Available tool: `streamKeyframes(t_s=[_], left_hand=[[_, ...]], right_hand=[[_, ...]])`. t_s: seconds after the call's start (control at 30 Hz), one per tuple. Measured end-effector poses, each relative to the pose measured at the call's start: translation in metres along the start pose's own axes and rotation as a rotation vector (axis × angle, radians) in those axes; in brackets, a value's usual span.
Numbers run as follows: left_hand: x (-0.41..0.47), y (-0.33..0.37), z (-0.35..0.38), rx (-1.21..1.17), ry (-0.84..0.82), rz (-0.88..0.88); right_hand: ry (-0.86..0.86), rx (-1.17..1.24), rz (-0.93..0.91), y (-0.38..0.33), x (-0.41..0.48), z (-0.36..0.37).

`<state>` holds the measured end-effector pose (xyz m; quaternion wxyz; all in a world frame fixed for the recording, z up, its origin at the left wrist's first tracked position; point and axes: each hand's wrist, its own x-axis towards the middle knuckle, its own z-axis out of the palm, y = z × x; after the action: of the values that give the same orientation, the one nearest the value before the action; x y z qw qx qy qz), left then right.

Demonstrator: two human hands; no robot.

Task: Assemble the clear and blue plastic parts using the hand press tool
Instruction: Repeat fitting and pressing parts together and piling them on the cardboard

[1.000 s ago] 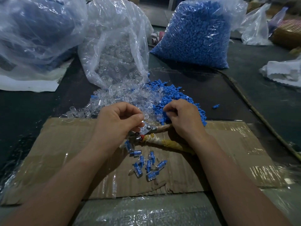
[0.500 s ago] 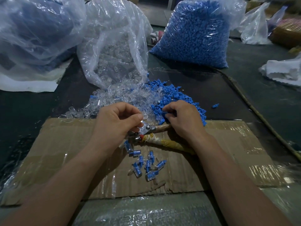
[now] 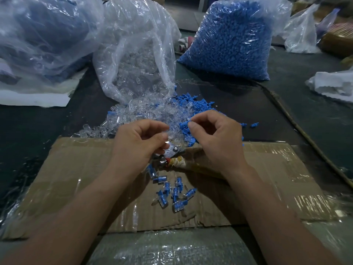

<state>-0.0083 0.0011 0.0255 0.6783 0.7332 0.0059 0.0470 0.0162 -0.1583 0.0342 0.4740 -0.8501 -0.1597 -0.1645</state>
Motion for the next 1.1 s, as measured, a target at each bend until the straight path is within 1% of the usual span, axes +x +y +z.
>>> streamKeyframes(t_s=[0.1, 0.23, 0.3, 0.43, 0.57, 0.83, 1.0, 1.1], left_hand=[[0.000, 0.001, 0.001, 0.000, 0.016, 0.010], [0.000, 0.001, 0.001, -0.008, 0.032, 0.020], [0.000, 0.002, 0.002, -0.014, 0.024, 0.029], [-0.002, 0.003, 0.005, -0.033, 0.001, 0.050], [-0.003, 0.003, 0.005, -0.034, -0.005, 0.065], [-0.003, 0.005, 0.003, -0.093, -0.023, 0.030], [-0.002, 0.007, 0.001, -0.139, -0.042, -0.039], [-0.002, 0.009, -0.001, -0.192, -0.057, -0.091]], right_hand=[[-0.007, 0.069, -0.072, -0.007, -0.007, 0.006], [-0.026, 0.068, -0.085, -0.010, -0.010, 0.012], [-0.036, 0.034, -0.094, -0.009, -0.010, 0.014], [-0.031, -0.116, -0.153, -0.008, -0.011, 0.016], [-0.040, -0.153, -0.164, -0.009, -0.012, 0.016], [-0.130, 0.034, -0.083, -0.005, -0.010, 0.012], [-0.192, 0.083, -0.107, -0.005, -0.009, 0.011], [-0.215, 0.074, -0.180, -0.003, -0.007, 0.008]])
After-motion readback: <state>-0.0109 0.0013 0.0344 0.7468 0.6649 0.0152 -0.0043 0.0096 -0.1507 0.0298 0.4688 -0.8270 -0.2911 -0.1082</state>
